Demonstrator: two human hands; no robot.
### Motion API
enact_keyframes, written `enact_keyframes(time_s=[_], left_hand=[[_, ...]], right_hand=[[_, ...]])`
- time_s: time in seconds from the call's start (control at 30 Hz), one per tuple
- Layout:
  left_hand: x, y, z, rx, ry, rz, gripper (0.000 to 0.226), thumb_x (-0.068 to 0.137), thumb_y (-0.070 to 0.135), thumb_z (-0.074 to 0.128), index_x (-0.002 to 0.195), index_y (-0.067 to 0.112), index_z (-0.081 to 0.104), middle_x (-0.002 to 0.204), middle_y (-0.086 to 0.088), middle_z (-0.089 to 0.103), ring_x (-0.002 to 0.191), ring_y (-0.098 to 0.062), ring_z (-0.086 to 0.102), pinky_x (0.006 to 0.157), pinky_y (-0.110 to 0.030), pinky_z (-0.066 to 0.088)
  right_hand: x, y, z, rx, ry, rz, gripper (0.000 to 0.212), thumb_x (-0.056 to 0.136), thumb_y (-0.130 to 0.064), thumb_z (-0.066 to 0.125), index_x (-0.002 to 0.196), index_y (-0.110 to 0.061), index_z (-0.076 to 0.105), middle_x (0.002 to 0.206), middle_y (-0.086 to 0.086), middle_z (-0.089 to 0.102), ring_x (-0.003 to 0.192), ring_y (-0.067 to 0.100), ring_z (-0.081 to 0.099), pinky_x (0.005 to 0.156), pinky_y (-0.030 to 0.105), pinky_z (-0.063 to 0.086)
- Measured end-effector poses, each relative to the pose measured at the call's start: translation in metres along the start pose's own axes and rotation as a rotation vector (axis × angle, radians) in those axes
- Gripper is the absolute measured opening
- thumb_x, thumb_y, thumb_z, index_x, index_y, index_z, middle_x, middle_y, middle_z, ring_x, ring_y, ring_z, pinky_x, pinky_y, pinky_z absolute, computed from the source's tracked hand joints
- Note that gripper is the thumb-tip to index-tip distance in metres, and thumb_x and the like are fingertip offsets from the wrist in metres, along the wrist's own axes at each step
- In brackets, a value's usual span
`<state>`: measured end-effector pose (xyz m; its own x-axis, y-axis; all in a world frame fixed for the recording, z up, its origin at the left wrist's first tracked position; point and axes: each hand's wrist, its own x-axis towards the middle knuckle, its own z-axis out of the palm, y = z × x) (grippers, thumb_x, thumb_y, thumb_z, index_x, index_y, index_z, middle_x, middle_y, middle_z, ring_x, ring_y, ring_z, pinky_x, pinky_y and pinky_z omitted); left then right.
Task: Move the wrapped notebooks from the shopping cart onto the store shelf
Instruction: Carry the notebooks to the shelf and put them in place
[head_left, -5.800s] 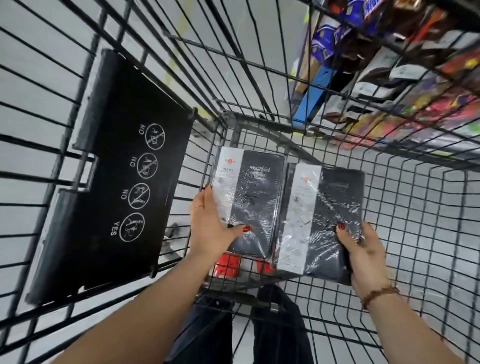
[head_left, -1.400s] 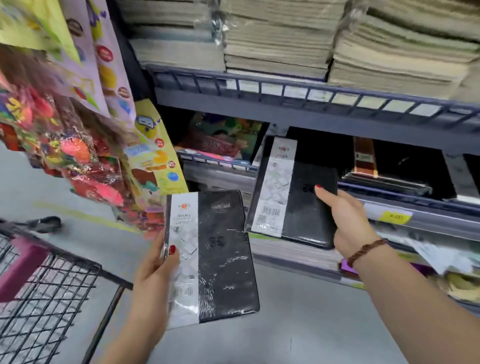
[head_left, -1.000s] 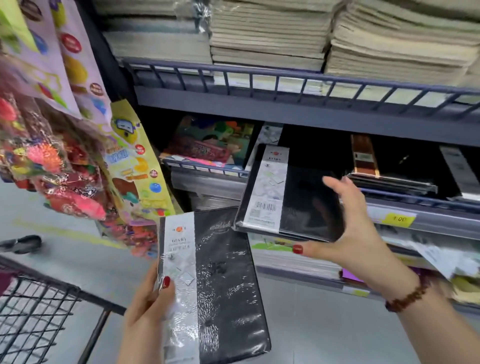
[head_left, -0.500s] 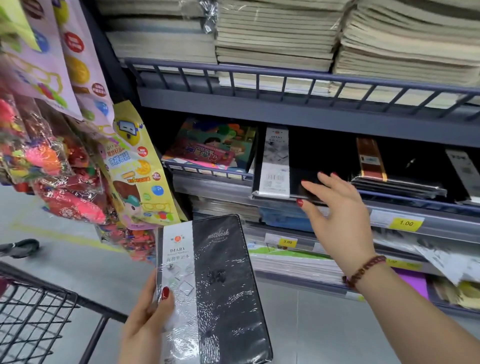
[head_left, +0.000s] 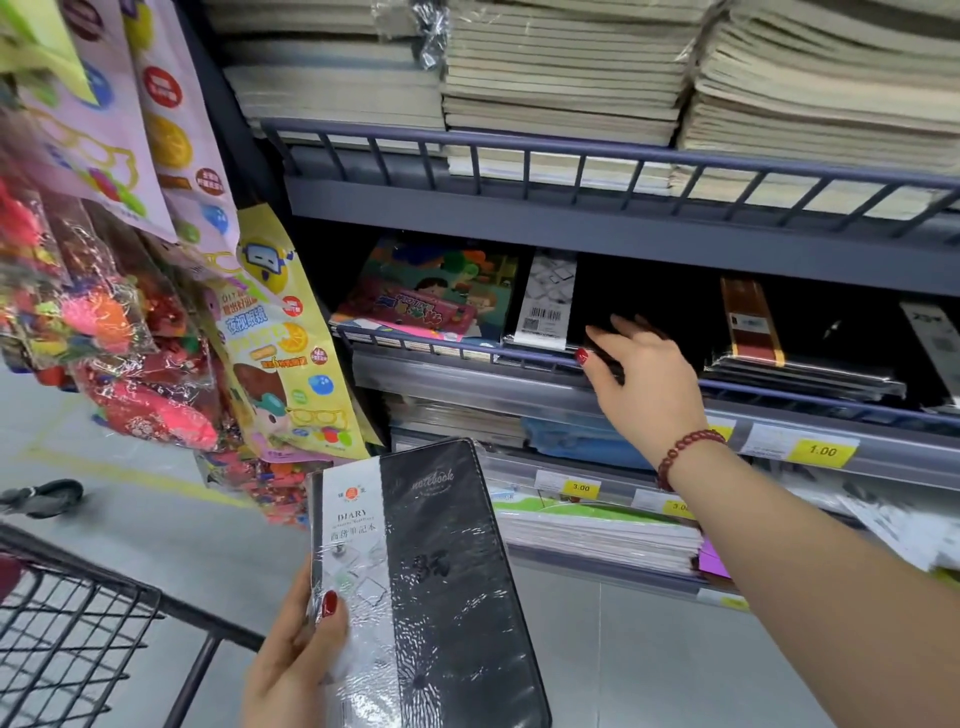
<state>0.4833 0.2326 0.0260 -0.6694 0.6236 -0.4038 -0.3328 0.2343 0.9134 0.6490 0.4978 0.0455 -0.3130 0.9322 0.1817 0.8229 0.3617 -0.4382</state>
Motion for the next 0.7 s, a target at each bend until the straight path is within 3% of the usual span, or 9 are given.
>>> enact_keyframes(time_s=[0.13, 0.23, 0.3, 0.4, 0.43, 0.5, 0.57, 0.63, 0.7], left_hand=[[0.007, -0.006, 0.0, 0.004, 0.019, 0.002, 0.037, 0.09, -0.001, 0.053, 0.116, 0.023, 0.063, 0.063, 0.014, 0.068, 0.056, 0.008, 0.057, 0.054, 0.003, 0.037], [0.01, -0.008, 0.001, 0.005, 0.018, 0.01, 0.039, 0.09, 0.001, 0.055, 0.119, 0.025, 0.063, 0.078, -0.001, 0.053, 0.06, 0.004, 0.047, 0.06, -0.004, 0.036], [0.018, -0.012, 0.003, 0.05, 0.009, 0.016, 0.041, 0.091, 0.001, 0.053, 0.126, 0.021, 0.059, 0.083, 0.0, 0.047, 0.06, 0.007, 0.044, 0.063, -0.006, 0.033], [0.036, -0.01, 0.008, -0.006, 0.009, -0.041, 0.041, 0.093, -0.005, 0.045, 0.122, 0.021, 0.057, 0.069, 0.021, 0.065, 0.052, 0.023, 0.048, 0.058, 0.008, 0.032], [0.038, -0.008, 0.01, -0.027, -0.024, -0.037, 0.044, 0.093, -0.009, 0.043, 0.116, 0.023, 0.063, 0.083, 0.019, 0.071, 0.054, 0.024, 0.049, 0.059, 0.007, 0.033], [0.037, -0.003, 0.018, 0.002, -0.033, -0.022, 0.049, 0.091, -0.011, 0.045, 0.112, 0.028, 0.067, 0.112, -0.001, 0.068, 0.067, 0.018, 0.055, 0.07, 0.005, 0.039], [0.027, 0.001, 0.027, -0.087, -0.054, -0.01, 0.044, 0.088, 0.0, 0.055, 0.121, 0.027, 0.064, 0.114, 0.002, 0.067, 0.09, 0.001, 0.06, 0.095, -0.016, 0.046], [0.021, 0.008, 0.038, -0.17, -0.112, -0.025, 0.047, 0.078, 0.017, 0.064, 0.122, 0.033, 0.063, 0.124, 0.005, 0.064, 0.114, -0.014, 0.057, 0.109, -0.042, 0.037], [0.025, 0.019, 0.051, -0.221, -0.125, -0.011, 0.049, 0.073, 0.019, 0.065, 0.12, 0.034, 0.064, 0.131, 0.007, 0.059, 0.124, -0.017, 0.052, 0.111, -0.045, 0.032]], right_hand=[[-0.01, 0.007, 0.004, 0.029, 0.04, -0.053, 0.036, 0.094, -0.026, 0.053, 0.129, -0.019, 0.057, 0.14, 0.009, 0.049, 0.132, 0.029, 0.038, 0.107, 0.04, 0.036], [-0.012, 0.011, 0.002, 0.005, -0.017, -0.081, 0.044, 0.093, -0.029, 0.055, 0.135, -0.02, 0.049, 0.146, 0.008, 0.043, 0.138, 0.027, 0.031, 0.111, 0.039, 0.03], [-0.015, 0.014, 0.0, -0.053, -0.071, -0.134, 0.053, 0.092, -0.036, 0.054, 0.141, -0.021, 0.04, 0.151, 0.005, 0.034, 0.142, 0.023, 0.023, 0.116, 0.036, 0.02], [-0.038, 0.011, -0.006, 0.057, -0.088, -0.159, 0.056, 0.092, -0.039, 0.052, 0.144, -0.023, 0.035, 0.152, -0.006, 0.027, 0.143, 0.009, 0.015, 0.118, 0.03, 0.008], [-0.05, 0.008, -0.006, 0.144, -0.086, -0.141, 0.054, 0.091, -0.038, 0.054, 0.141, -0.025, 0.039, 0.15, -0.01, 0.03, 0.141, 0.005, 0.018, 0.117, 0.029, 0.011], [-0.079, 0.0, -0.005, 0.369, -0.134, -0.033, 0.045, 0.086, -0.037, 0.061, 0.13, -0.03, 0.052, 0.138, -0.014, 0.049, 0.131, 0.001, 0.039, 0.113, 0.028, 0.028], [-0.104, -0.013, -0.008, 0.709, -0.261, 0.152, 0.038, 0.079, -0.035, 0.065, 0.117, -0.03, 0.061, 0.112, -0.011, 0.068, 0.106, 0.0, 0.06, 0.099, 0.027, 0.047], [-0.121, -0.024, -0.013, 1.037, -0.422, 0.28, 0.043, 0.077, -0.026, 0.065, 0.119, -0.028, 0.058, 0.098, -0.002, 0.073, 0.093, 0.005, 0.067, 0.085, 0.021, 0.052], [-0.131, -0.026, -0.017, 1.191, -0.474, 0.31, 0.056, 0.074, -0.022, 0.065, 0.127, -0.032, 0.049, 0.102, 0.002, 0.073, 0.098, 0.014, 0.067, 0.082, 0.024, 0.054]])
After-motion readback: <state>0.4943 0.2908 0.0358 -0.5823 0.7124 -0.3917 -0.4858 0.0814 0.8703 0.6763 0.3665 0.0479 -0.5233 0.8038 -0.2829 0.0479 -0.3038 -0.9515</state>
